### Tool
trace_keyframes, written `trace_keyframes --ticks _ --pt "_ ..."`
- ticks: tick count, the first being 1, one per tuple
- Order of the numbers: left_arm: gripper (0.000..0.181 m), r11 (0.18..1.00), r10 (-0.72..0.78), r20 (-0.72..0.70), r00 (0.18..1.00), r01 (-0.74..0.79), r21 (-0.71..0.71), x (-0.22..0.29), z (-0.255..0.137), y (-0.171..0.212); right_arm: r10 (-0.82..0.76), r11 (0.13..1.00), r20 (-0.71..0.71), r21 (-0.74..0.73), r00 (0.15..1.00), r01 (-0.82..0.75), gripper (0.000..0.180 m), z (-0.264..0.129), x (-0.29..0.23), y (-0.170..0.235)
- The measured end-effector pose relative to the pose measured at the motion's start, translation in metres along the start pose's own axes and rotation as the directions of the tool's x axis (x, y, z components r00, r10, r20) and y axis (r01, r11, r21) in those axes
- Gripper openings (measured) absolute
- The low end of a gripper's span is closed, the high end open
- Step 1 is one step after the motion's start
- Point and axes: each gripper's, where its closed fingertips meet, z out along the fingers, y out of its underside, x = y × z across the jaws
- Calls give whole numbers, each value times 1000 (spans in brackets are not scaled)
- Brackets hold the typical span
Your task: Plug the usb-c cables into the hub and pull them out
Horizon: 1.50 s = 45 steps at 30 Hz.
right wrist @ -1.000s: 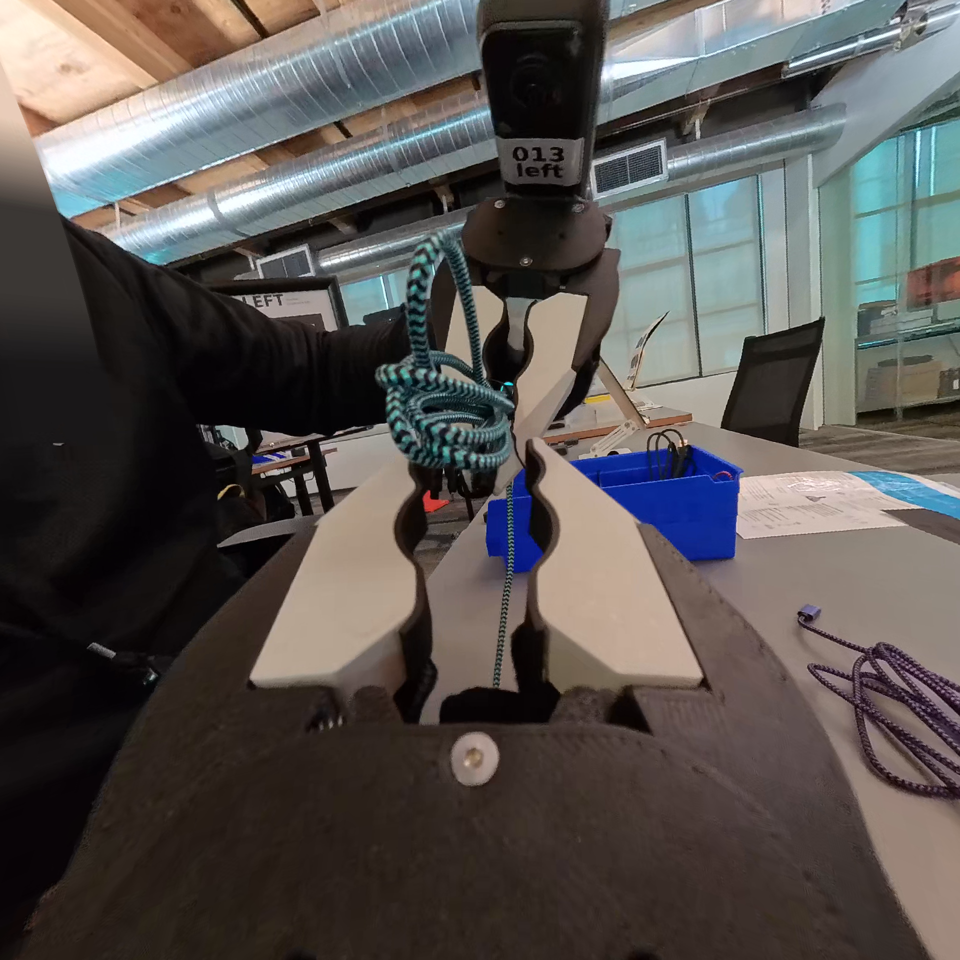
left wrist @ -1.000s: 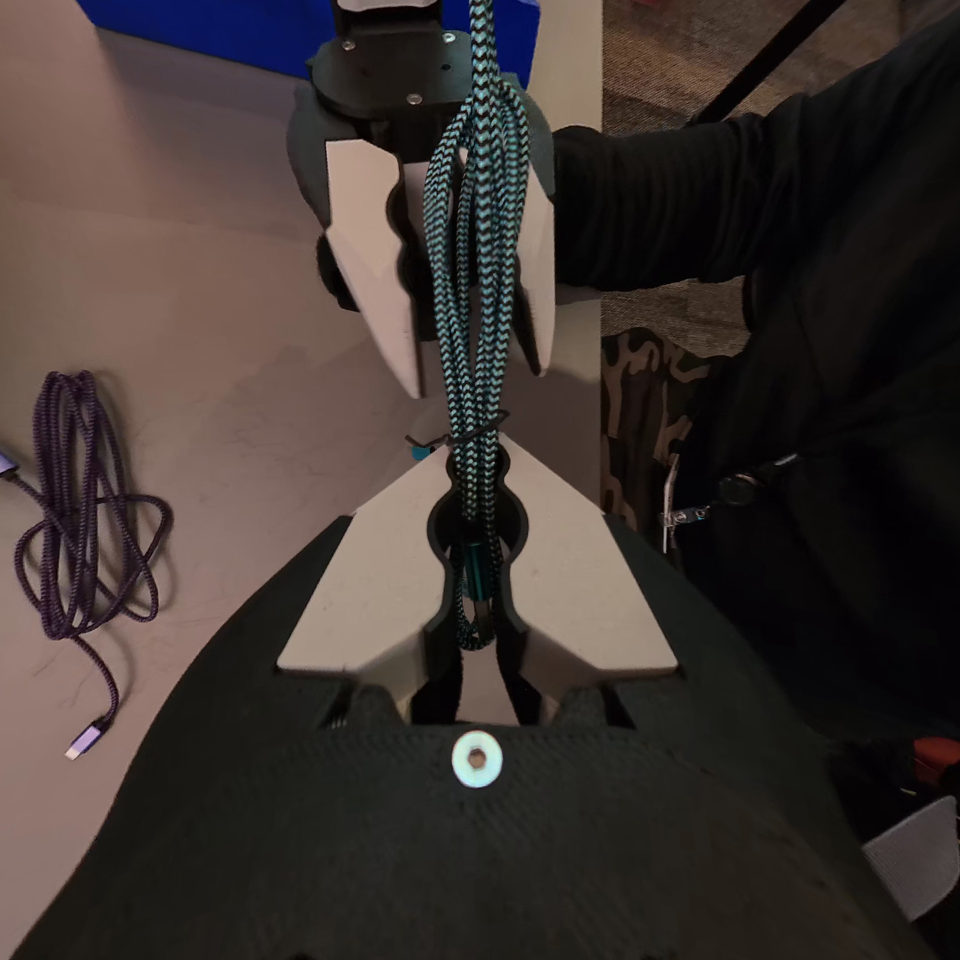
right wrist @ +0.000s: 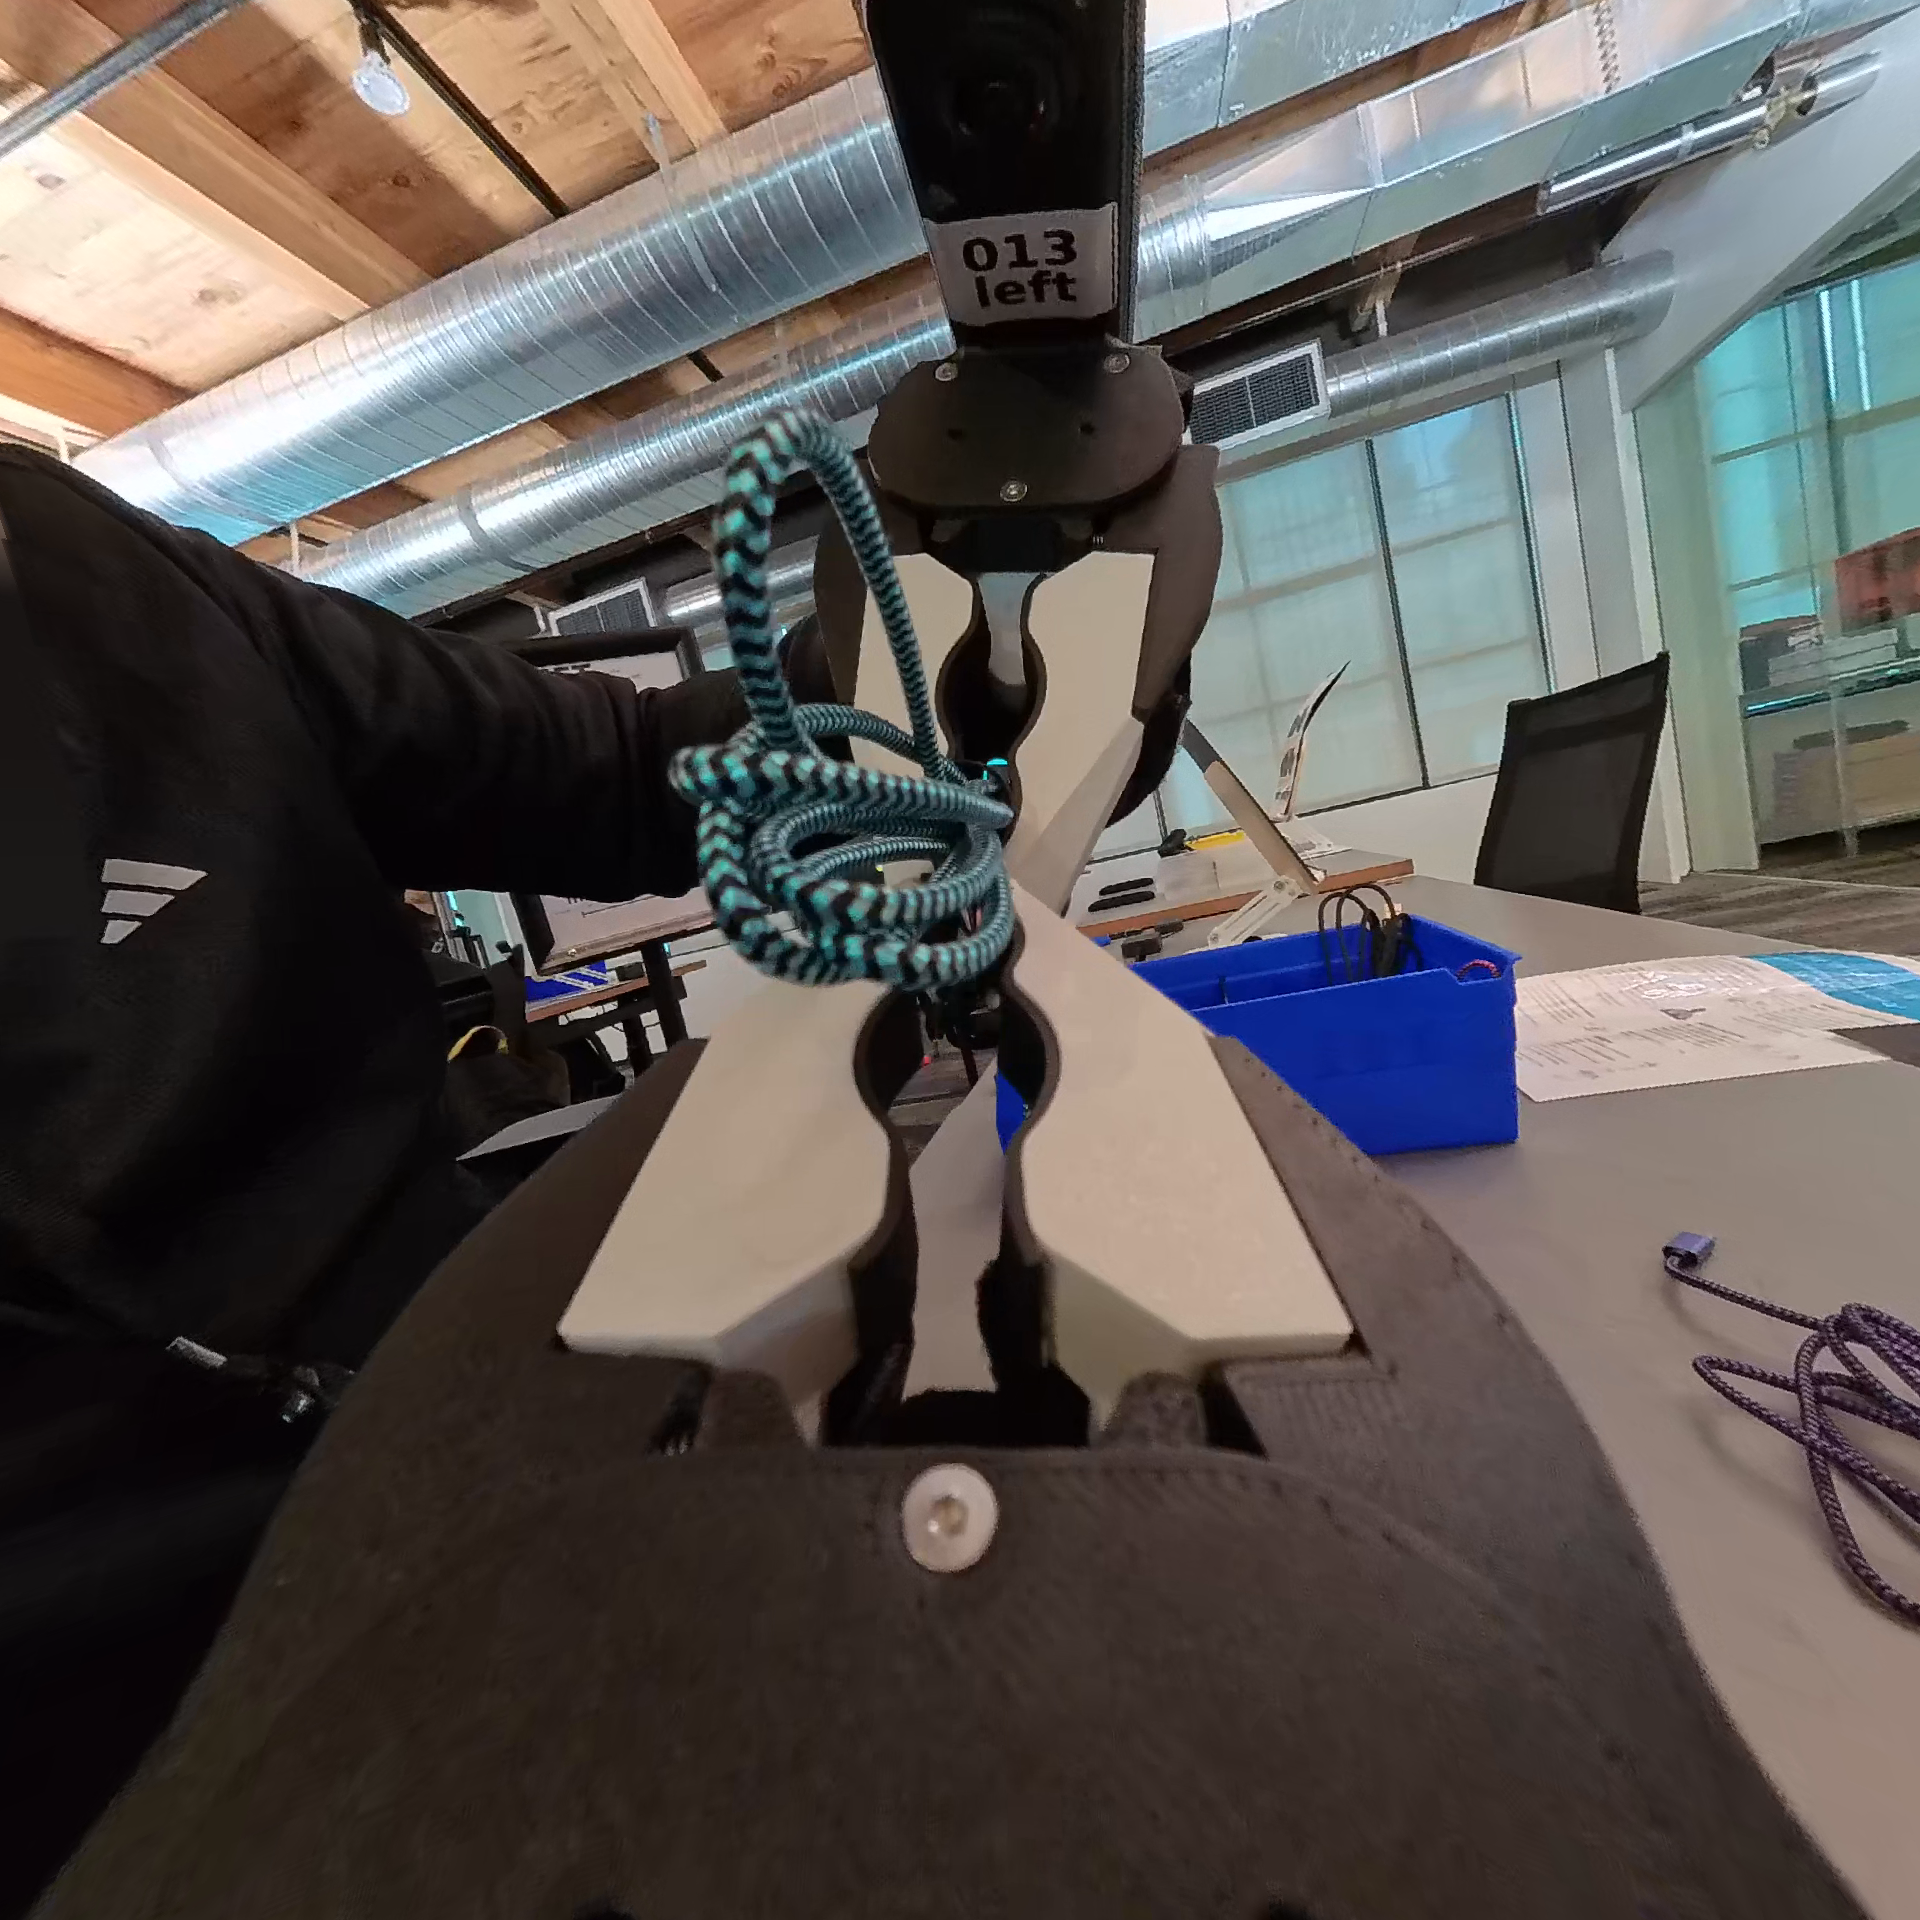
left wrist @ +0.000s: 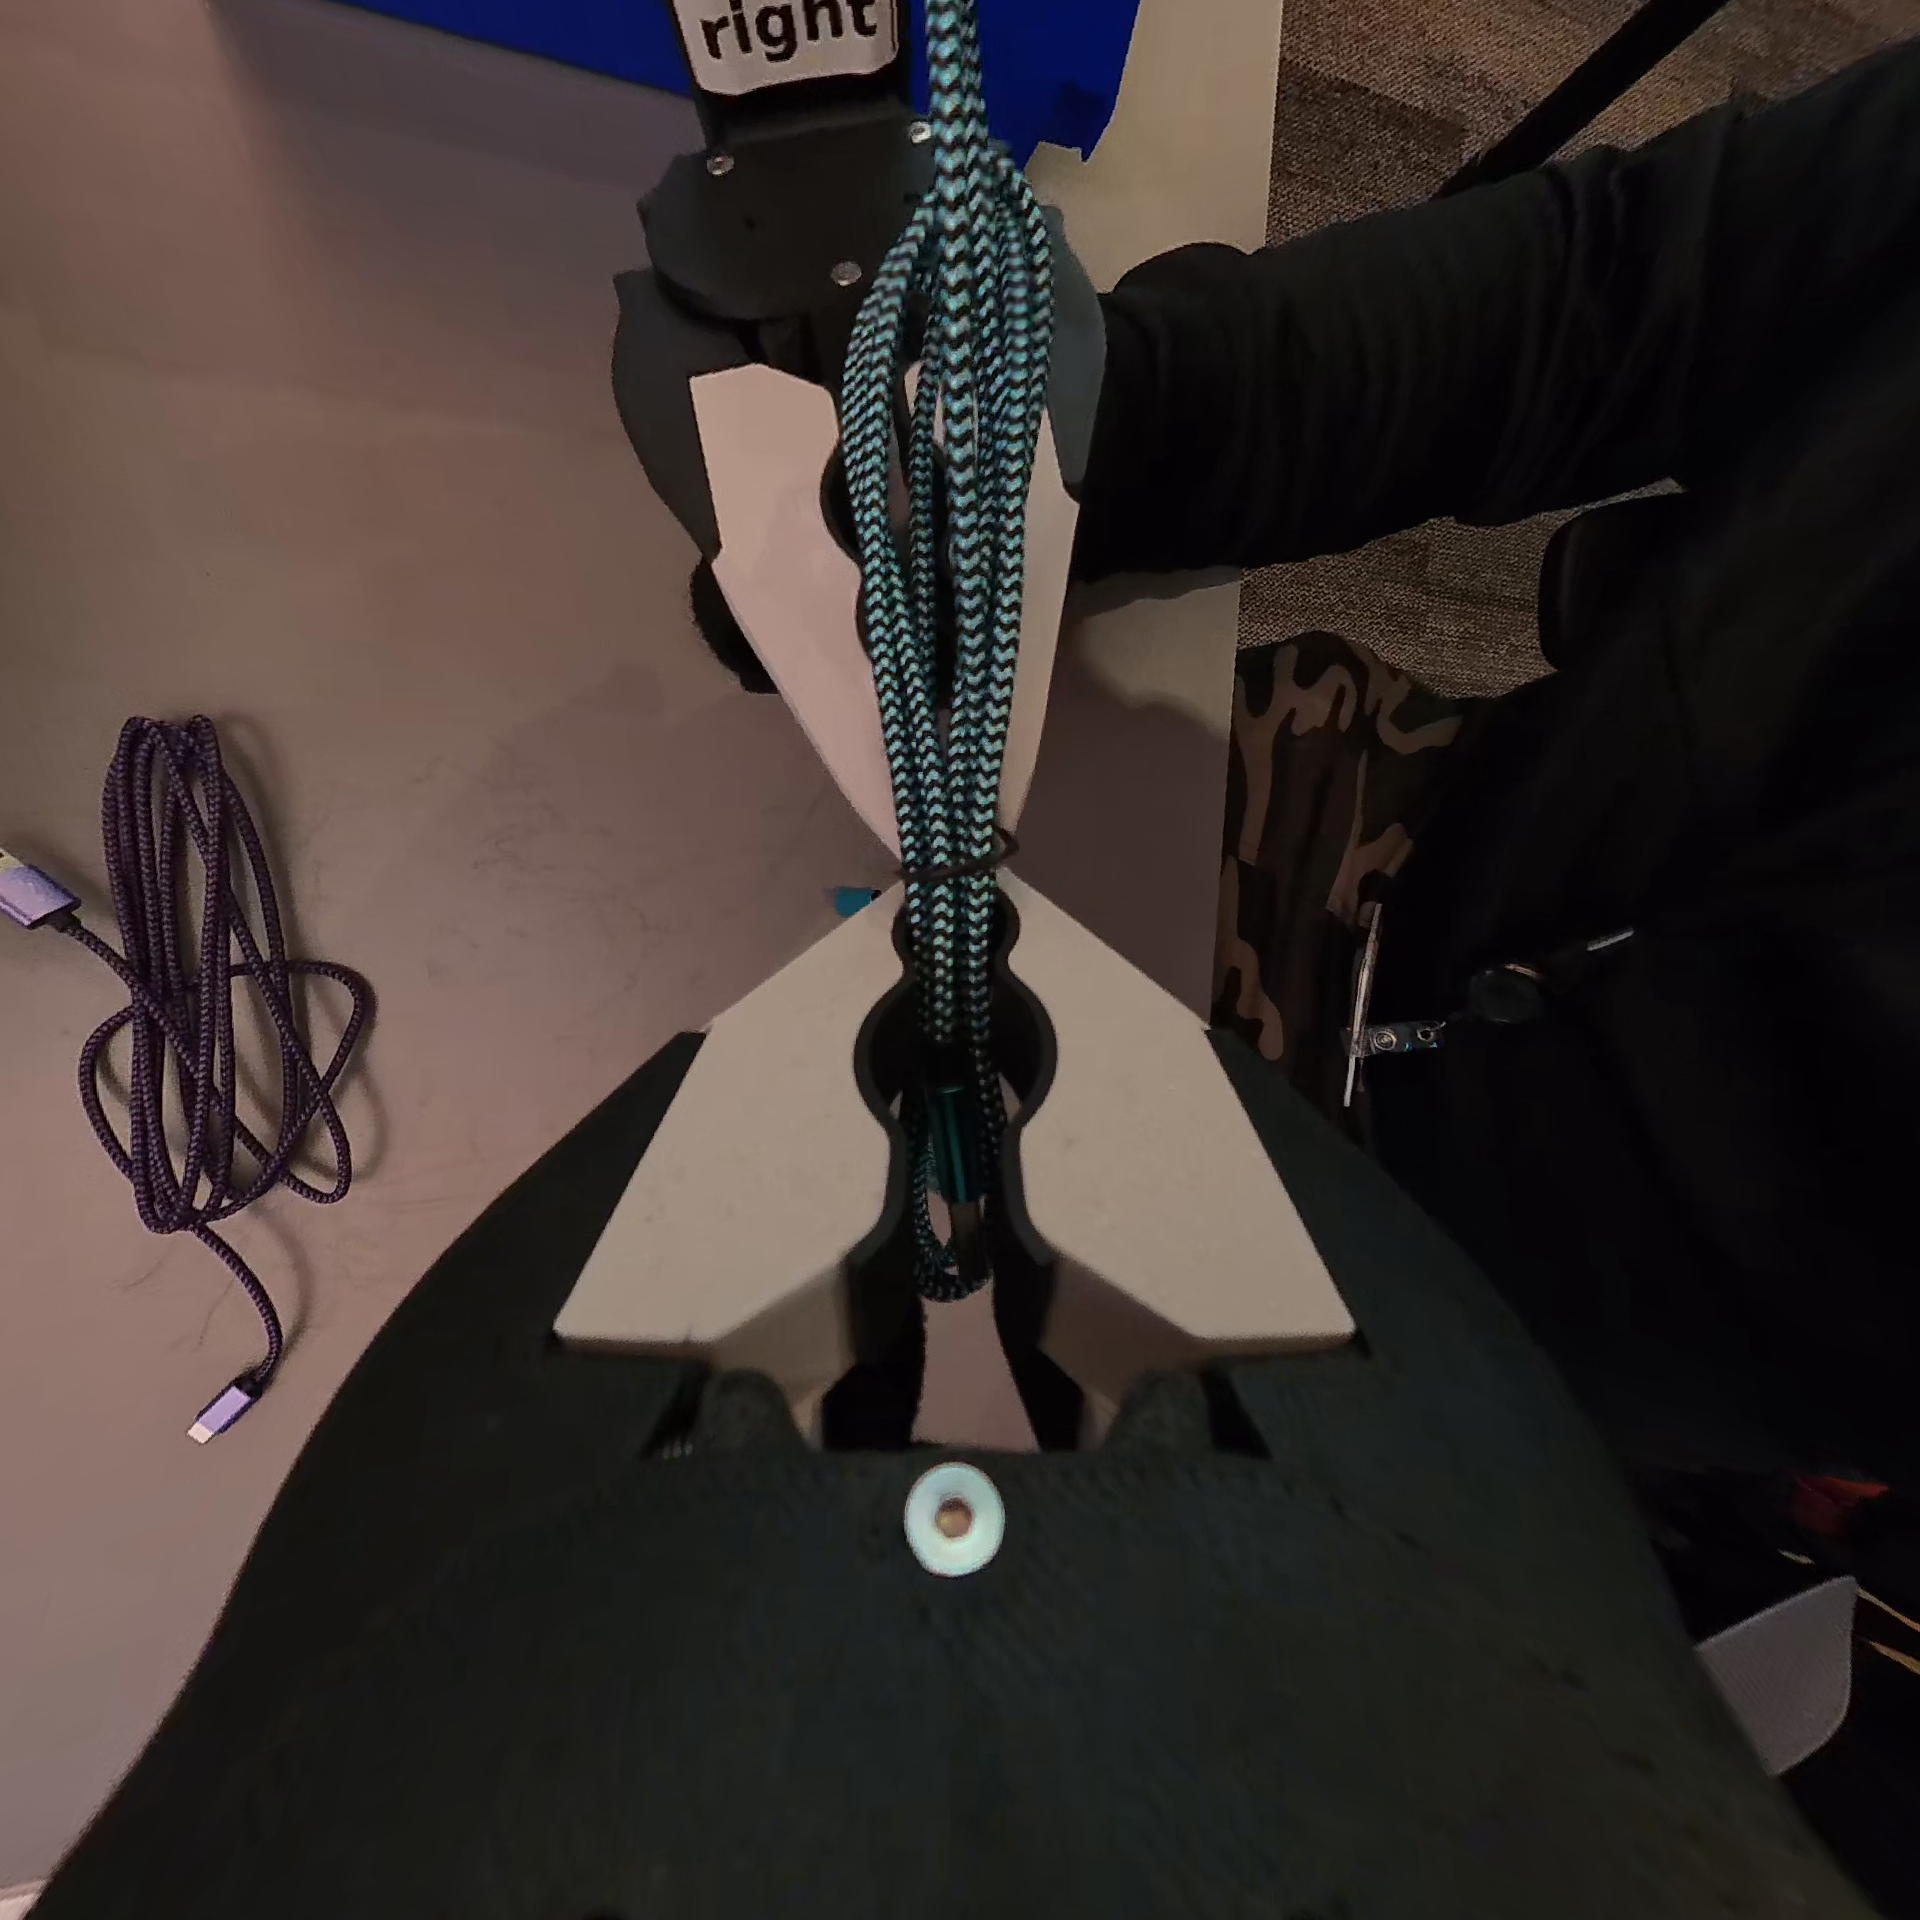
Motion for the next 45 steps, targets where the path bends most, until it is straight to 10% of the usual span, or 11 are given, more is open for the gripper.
trace_keyframes --ticks 45 --pt "43 949 -58 -312 948 150 278 48 12 4 -35 988 -196 -154 980 4 0 -11 29 16"
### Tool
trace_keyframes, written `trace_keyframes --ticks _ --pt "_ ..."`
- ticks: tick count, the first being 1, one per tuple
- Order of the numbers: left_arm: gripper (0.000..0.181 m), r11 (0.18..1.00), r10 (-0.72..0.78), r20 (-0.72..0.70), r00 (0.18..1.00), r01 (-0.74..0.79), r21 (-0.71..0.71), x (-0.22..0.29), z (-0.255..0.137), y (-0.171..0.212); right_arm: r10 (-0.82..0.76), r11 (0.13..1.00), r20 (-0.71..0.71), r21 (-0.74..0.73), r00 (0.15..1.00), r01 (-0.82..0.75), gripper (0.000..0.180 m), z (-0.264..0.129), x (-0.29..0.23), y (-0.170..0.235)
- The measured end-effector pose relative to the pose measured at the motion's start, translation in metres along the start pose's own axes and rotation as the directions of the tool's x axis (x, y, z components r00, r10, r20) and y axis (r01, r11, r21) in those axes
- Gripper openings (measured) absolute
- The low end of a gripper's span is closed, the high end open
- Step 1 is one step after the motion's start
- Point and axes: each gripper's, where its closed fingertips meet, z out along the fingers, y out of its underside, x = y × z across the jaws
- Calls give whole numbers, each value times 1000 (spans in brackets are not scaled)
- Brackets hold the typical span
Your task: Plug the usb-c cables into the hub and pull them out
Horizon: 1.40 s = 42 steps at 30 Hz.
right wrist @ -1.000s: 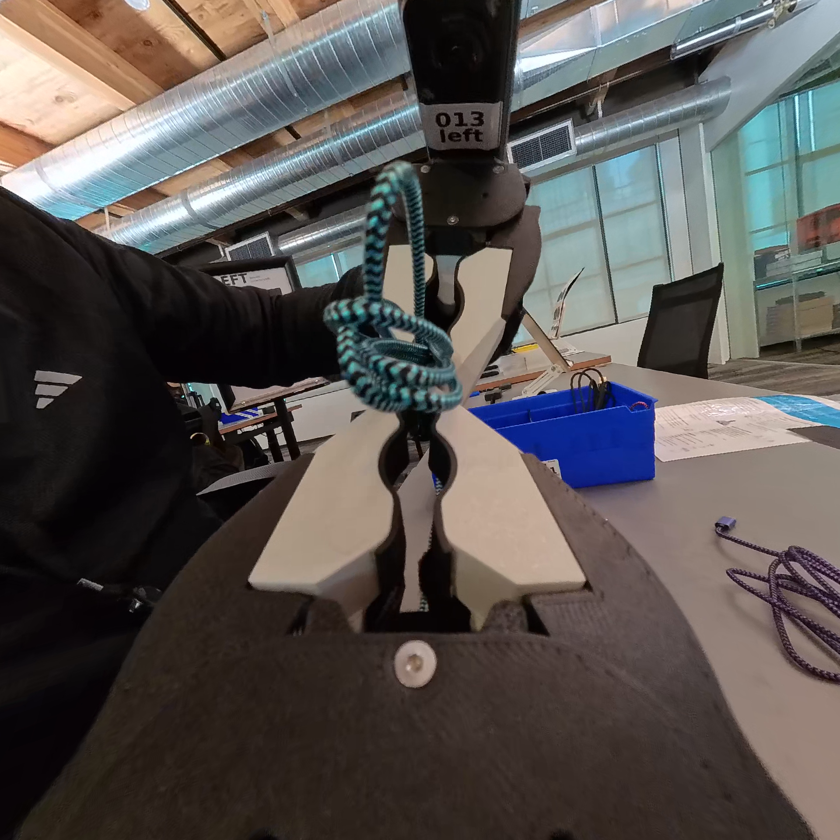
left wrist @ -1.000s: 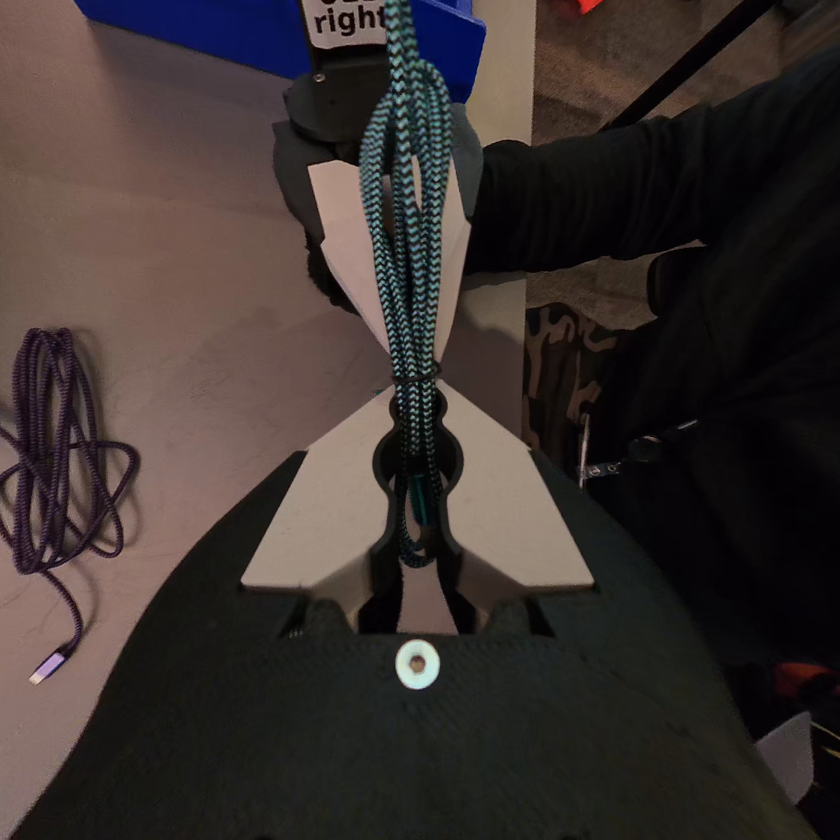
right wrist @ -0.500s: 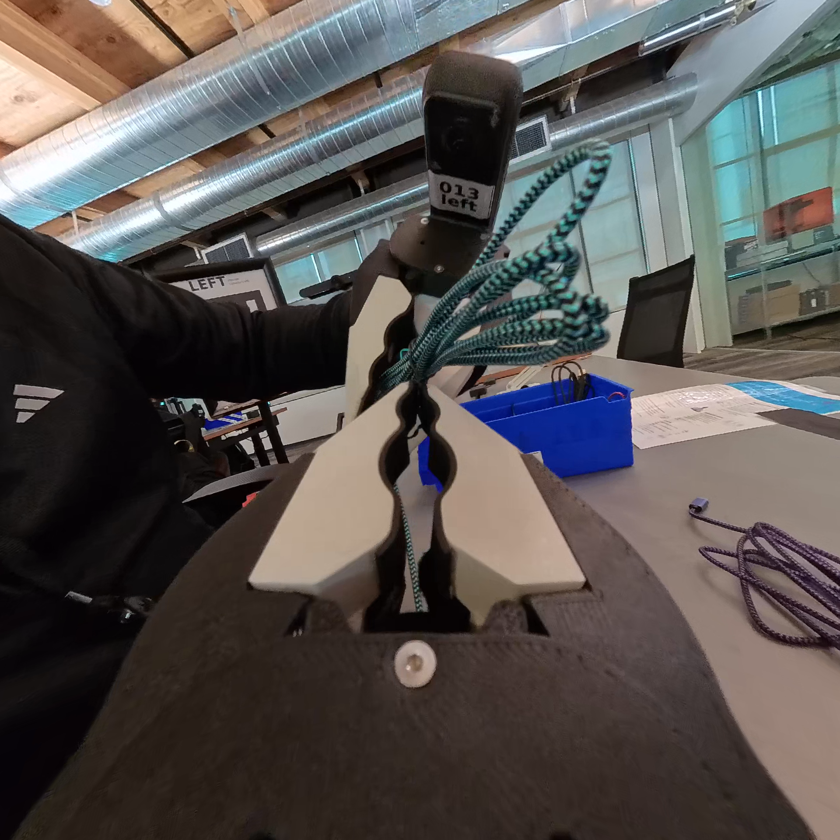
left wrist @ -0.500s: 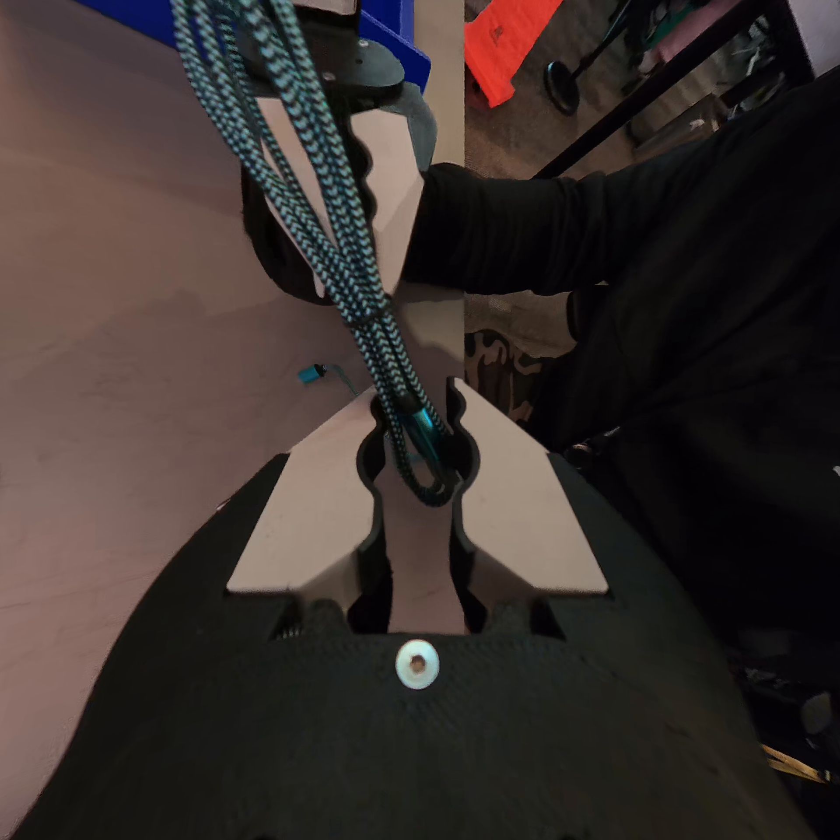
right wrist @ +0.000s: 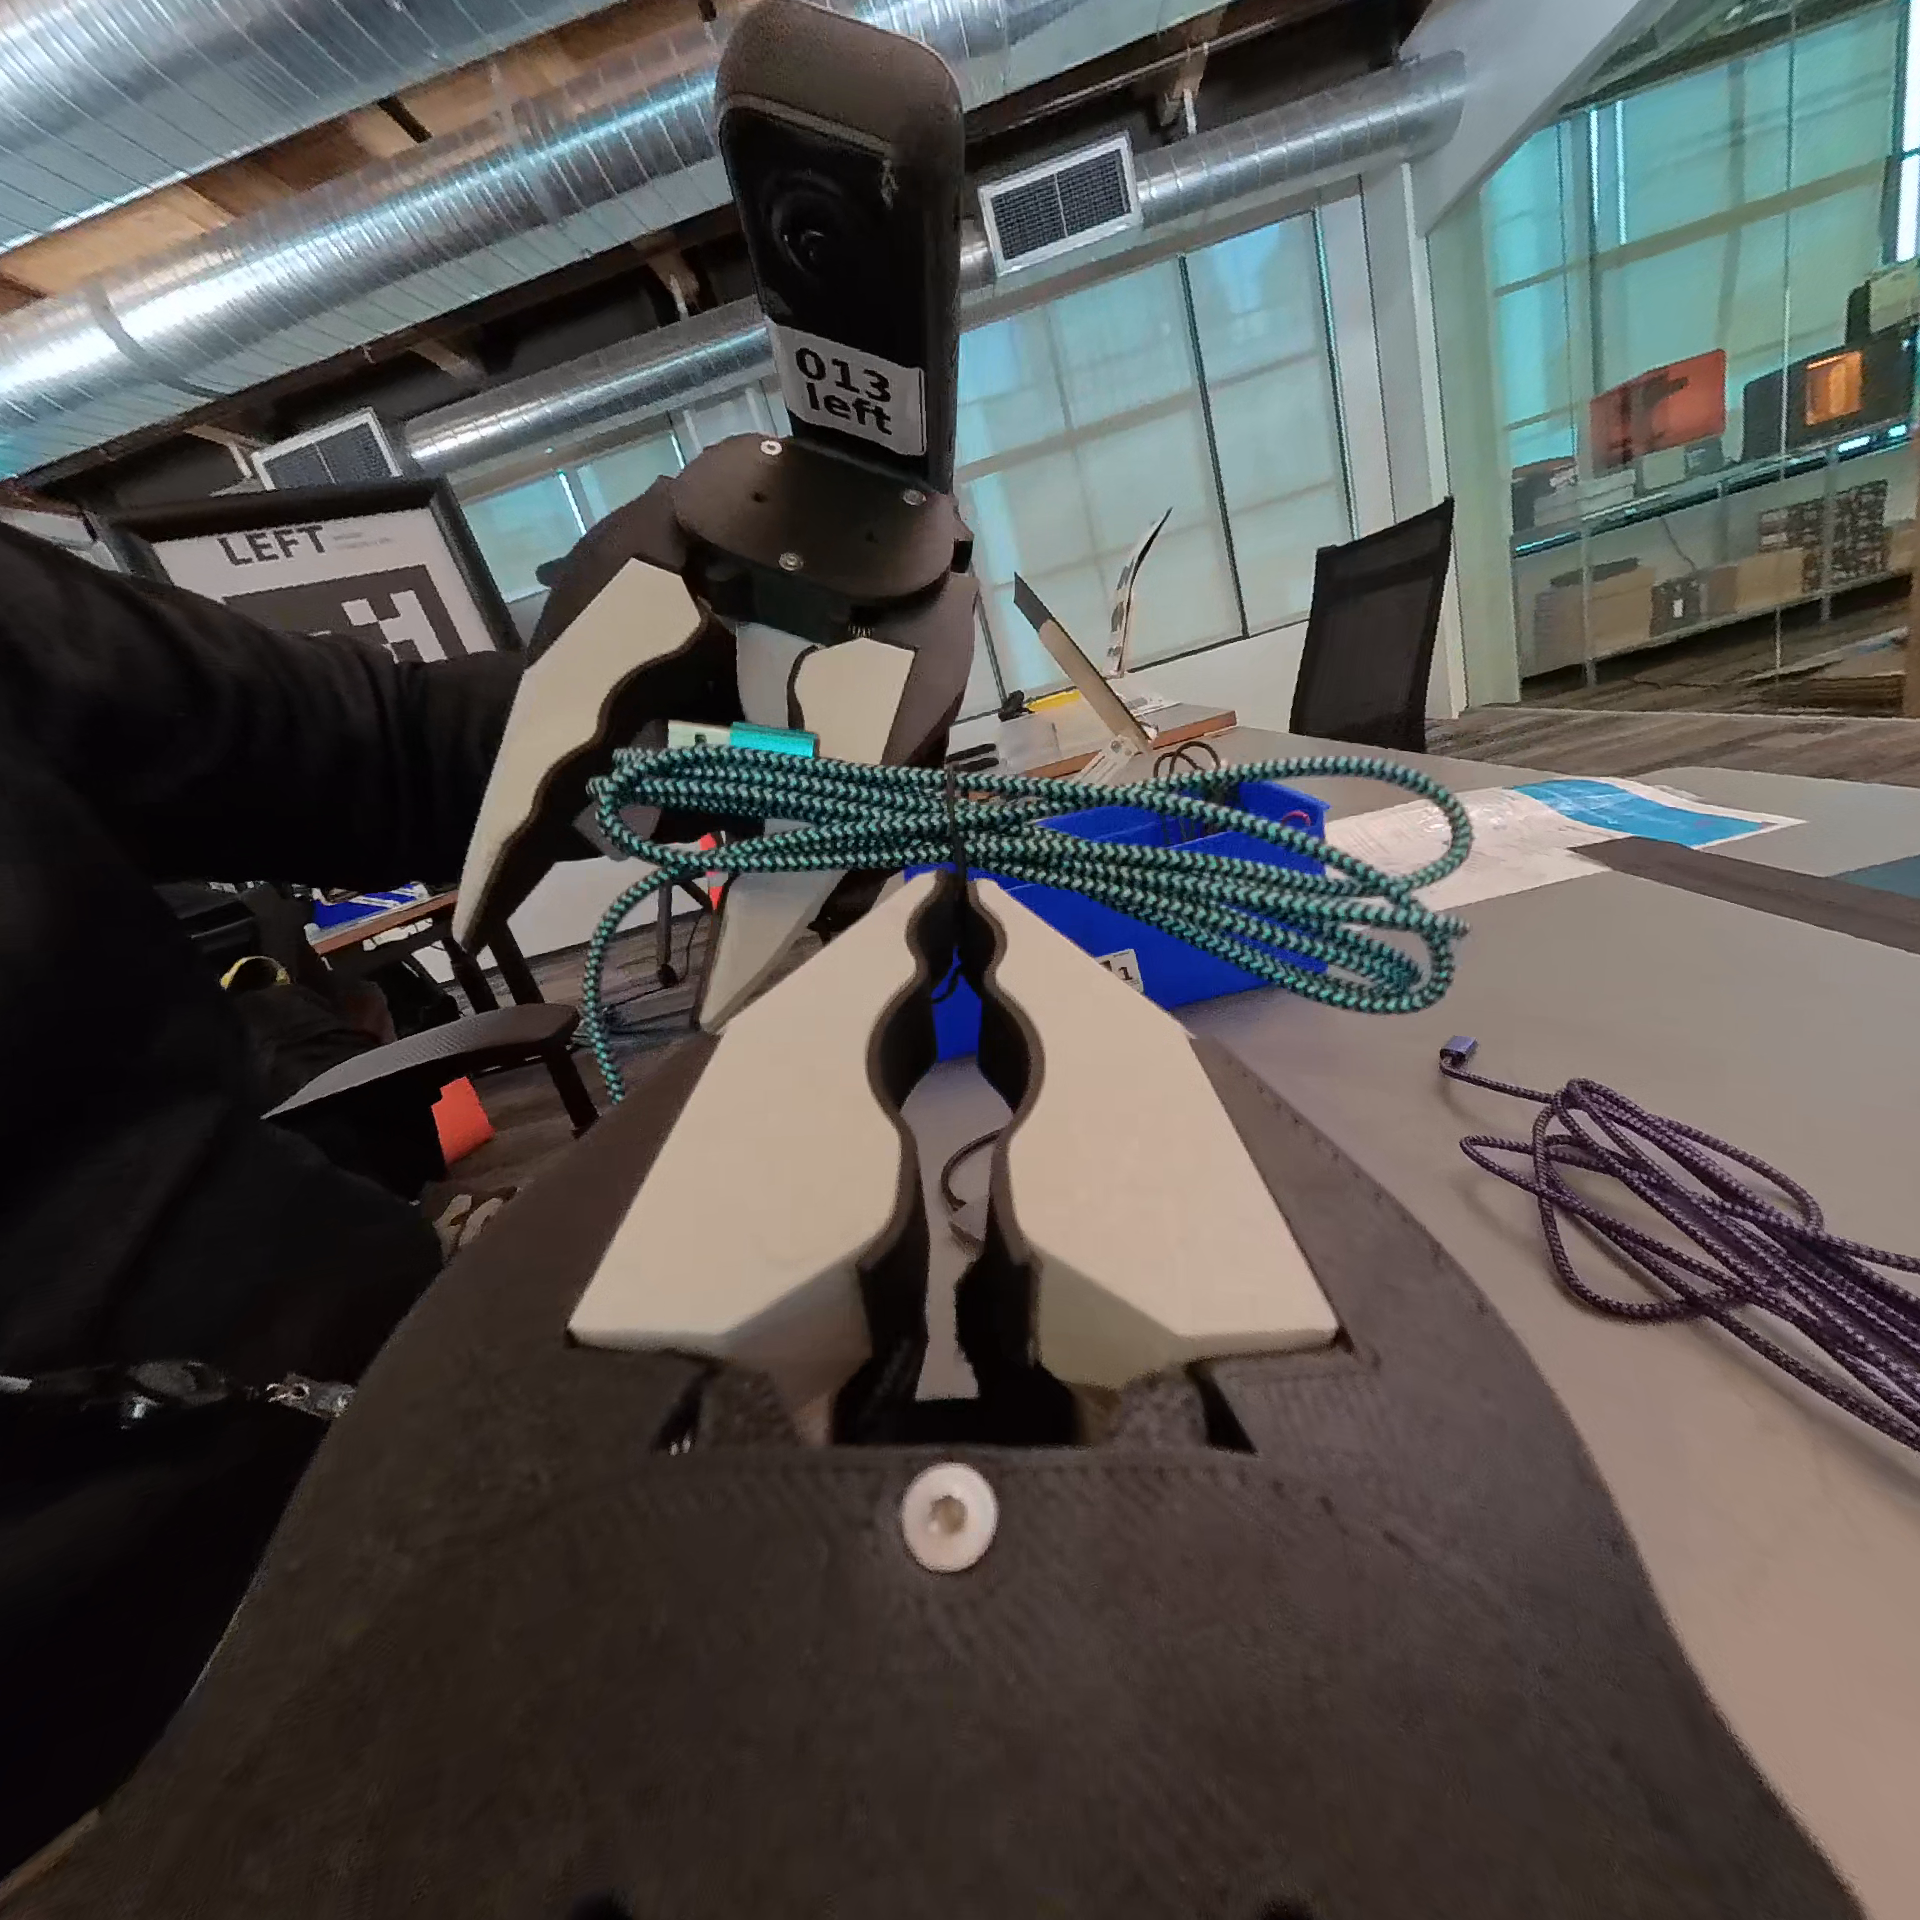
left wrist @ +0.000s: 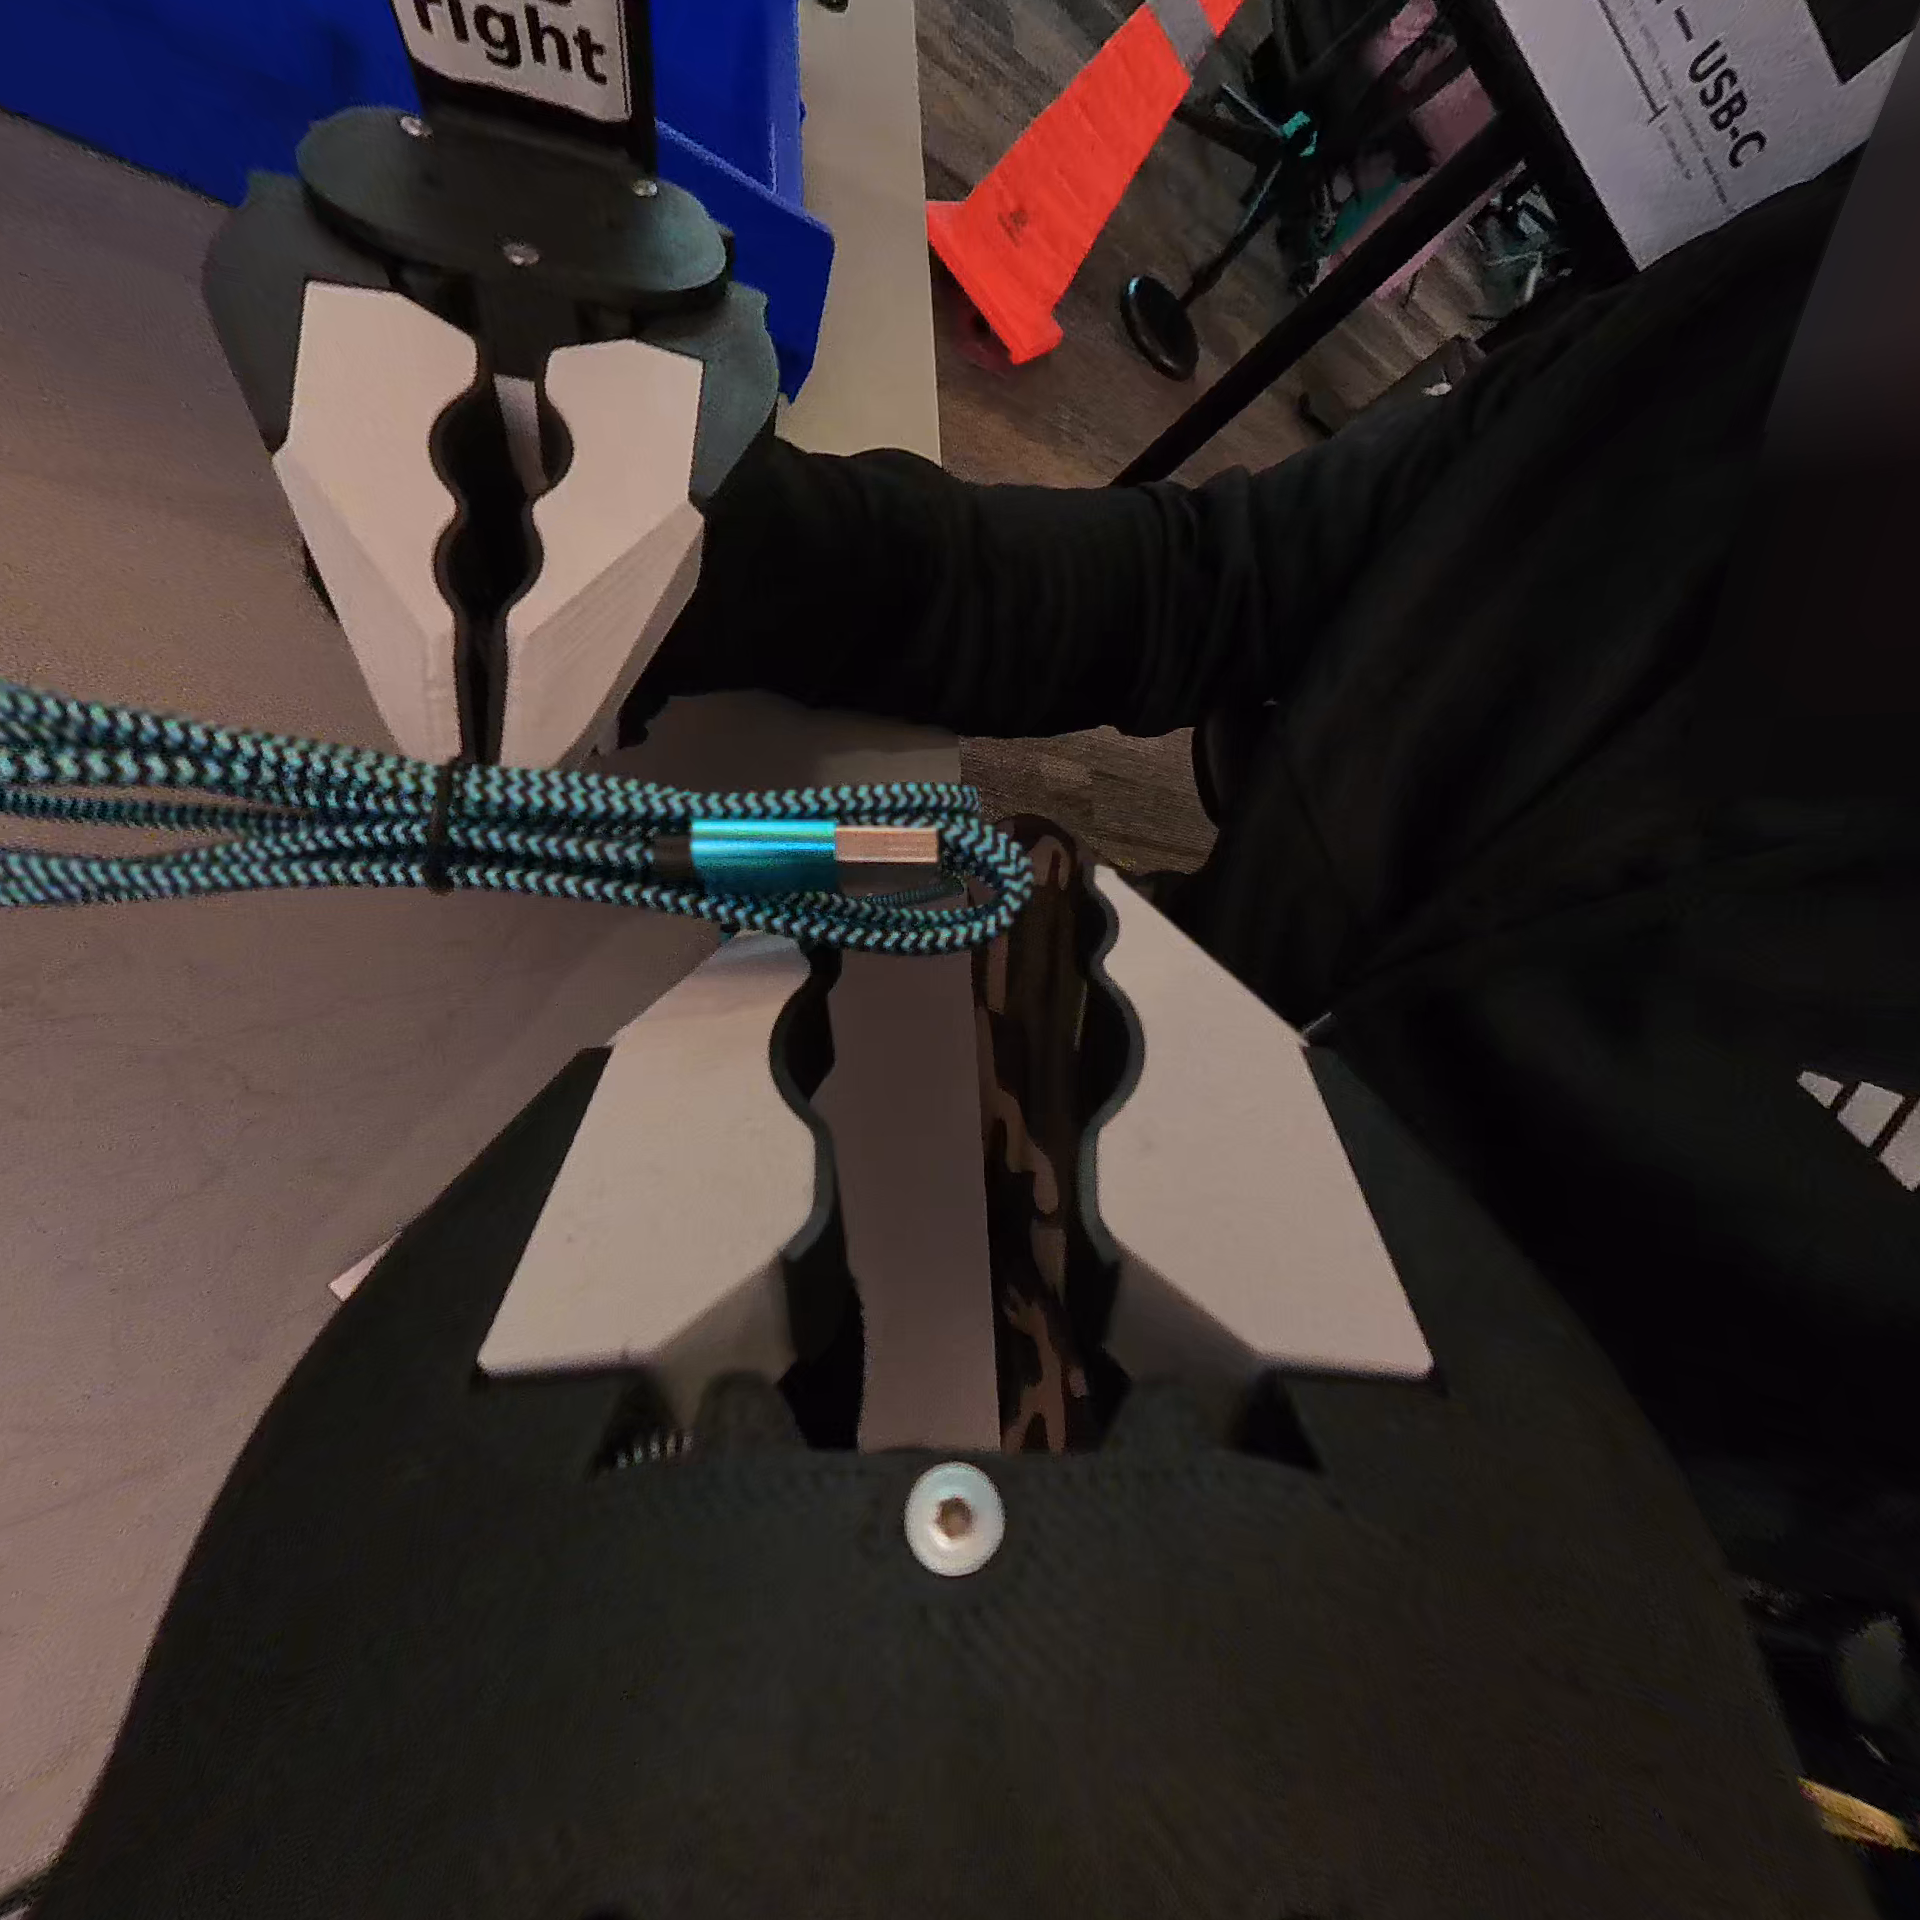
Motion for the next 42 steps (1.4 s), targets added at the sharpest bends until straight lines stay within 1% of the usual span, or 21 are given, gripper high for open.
trace_keyframes --ticks 2,6,8,12,18,20,24,28,29,32,34,35,36,37,39,41,42 --pt "44 1000 21 12 1000 -21 -8 1 2 0 -12 1000 -3 -16 1000 12 0 2 0 3" --pt "44 998 56 -6 998 -56 -16 9 7 -4 -4 997 -16 -78 1000 3 0 8 3 16" --pt "46 997 77 17 997 -77 -6 7 8 -11 -4 995 -10 -99 1000 3 0 10 2 21" --pt "50 997 71 71 995 -73 18 -11 2 -23 9 988 6 -156 1000 -8 0 16 0 33" --pt "48 998 56 137 989 -55 -12 -40 -9 -27 22 980 42 -200 999 -13 0 20 -6 43" --pt "51 999 44 173 984 -38 -33 -51 -12 -26 19 977 54 -213 998 -7 0 21 -8 46" --pt "52 995 39 213 976 -18 -102 -67 -10 -17 11 976 71 -218 997 4 0 22 -12 47" --pt "44 986 75 275 958 -31 -162 -78 -11 -13 19 975 75 -222 997 -2 0 22 -12 48" --pt "45 985 70 279 958 -21 -172 -80 -11 -11 20 975 75 -223 997 -3 0 22 -12 48" --pt "47 983 21 266 964 28 -180 -85 -13 -9 20 973 78 -230 997 -2 0 22 -12 50" --pt "39 982 12 299 954 45 -182 -93 -17 -8 20 974 86 -224 996 0 0 22 -13 48" --pt "42 984 8 303 953 46 -172 -95 -20 -9 21 976 88 -220 996 -1 0 21 -13 47" --pt "40 987 -5 308 951 54 -152 -96 -23 -11 21 976 89 -216 996 -1 0 20 -13 46" --pt "40 988 -17 339 941 67 -138 -101 -27 -13 22 978 92 -211 996 -2 0 20 -14 45" --pt "38 986 -3 380 925 66 -154 -107 -31 -11 27 981 103 -194 994 -7 0 19 -15 42" --pt "40 983 -5 387 922 75 -165 -109 -30 -7 29 981 109 -194 994 -7 0 18 -16 42" --pt "45 978 -2 401 916 85 -189 -113 -29 -2 27 980 114 -197 993 -4 0 19 -17 42"
